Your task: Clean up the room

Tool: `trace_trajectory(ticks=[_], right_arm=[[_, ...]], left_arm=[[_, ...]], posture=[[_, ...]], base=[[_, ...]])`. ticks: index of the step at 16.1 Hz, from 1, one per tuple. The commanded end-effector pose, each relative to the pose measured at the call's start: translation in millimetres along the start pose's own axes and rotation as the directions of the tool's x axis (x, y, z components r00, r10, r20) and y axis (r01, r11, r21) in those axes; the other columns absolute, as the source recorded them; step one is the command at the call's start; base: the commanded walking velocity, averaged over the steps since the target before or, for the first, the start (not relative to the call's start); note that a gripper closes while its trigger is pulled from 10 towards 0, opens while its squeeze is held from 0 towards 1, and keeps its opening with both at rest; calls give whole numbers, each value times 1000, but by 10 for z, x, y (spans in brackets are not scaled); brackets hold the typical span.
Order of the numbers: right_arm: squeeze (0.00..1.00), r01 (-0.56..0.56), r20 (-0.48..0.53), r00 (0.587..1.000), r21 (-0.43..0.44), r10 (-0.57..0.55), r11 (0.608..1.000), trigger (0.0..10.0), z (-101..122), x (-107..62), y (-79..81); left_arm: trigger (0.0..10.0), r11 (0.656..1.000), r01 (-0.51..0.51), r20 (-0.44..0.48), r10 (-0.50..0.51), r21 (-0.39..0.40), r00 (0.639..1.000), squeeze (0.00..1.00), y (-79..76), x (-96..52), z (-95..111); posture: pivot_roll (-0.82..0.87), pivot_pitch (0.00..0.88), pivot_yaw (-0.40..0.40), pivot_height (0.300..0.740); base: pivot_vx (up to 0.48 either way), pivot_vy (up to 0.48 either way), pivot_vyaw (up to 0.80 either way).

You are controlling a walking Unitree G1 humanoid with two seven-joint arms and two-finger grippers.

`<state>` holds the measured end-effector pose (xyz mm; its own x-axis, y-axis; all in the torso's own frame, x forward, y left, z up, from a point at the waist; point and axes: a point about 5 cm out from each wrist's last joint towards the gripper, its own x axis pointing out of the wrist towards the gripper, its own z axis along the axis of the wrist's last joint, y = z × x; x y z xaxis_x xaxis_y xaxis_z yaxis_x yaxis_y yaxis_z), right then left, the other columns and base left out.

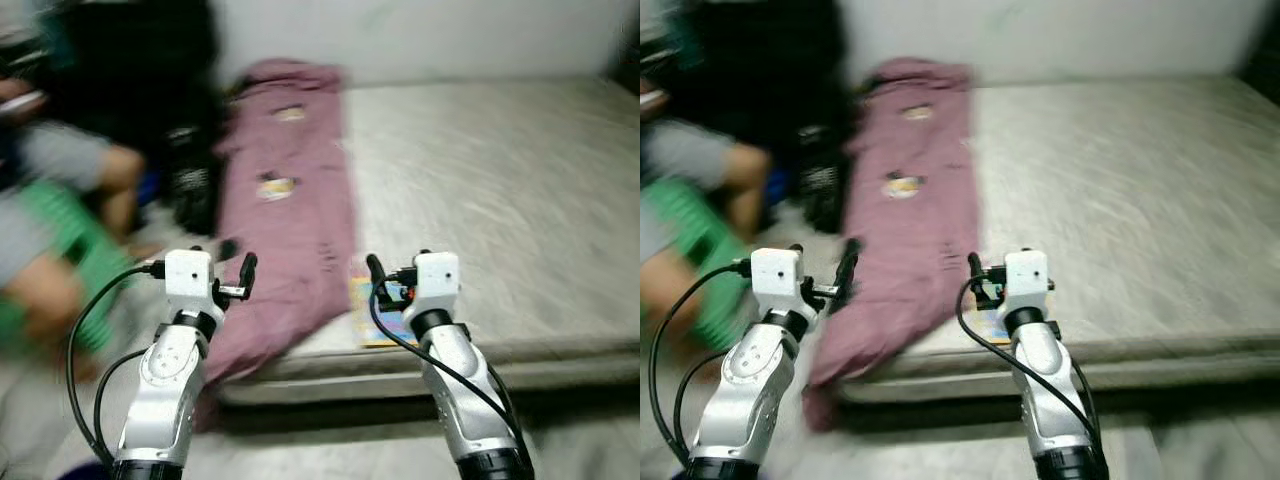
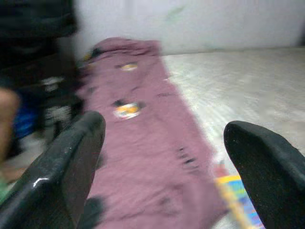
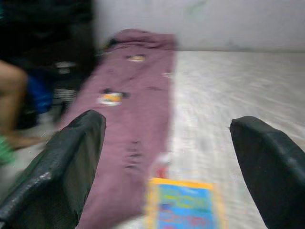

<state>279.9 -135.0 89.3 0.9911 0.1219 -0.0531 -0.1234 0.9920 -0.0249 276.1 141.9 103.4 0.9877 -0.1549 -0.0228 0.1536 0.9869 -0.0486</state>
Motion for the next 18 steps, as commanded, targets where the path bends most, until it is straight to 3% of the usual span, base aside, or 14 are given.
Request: trace_trajectory(ticks=[1, 8, 16, 18], right_arm=[[0, 15, 4, 1000, -2, -15, 1000, 10000, 17, 14, -40], [0, 10, 10, 1000, -42, -9, 999, 10000, 8, 8, -53], [0, 16, 16, 1000, -73, -15, 997, 10000, 18, 35, -76], [0, 39, 11, 999, -48, -39, 998, 10000, 3, 10, -111]], left_arm=[[10000, 1000, 13, 2, -13, 5, 1000, 0, -33, 5, 3], [10000, 999, -27, -6, 28, 33, 1000, 0, -33, 22, -20], [10000, 1000, -8, -4, 8, 30, 1000, 0, -78, 56, -13], [10000, 1000, -13, -8, 14, 27, 1000, 0, -70, 51, -26]], posture=[[1, 0, 37, 740], [-1, 0, 39, 740], [-7, 0, 37, 740], [-12, 0, 36, 740]], base=[[289, 0, 0], [0, 0, 0], [0, 0, 800], [0, 0, 0]])
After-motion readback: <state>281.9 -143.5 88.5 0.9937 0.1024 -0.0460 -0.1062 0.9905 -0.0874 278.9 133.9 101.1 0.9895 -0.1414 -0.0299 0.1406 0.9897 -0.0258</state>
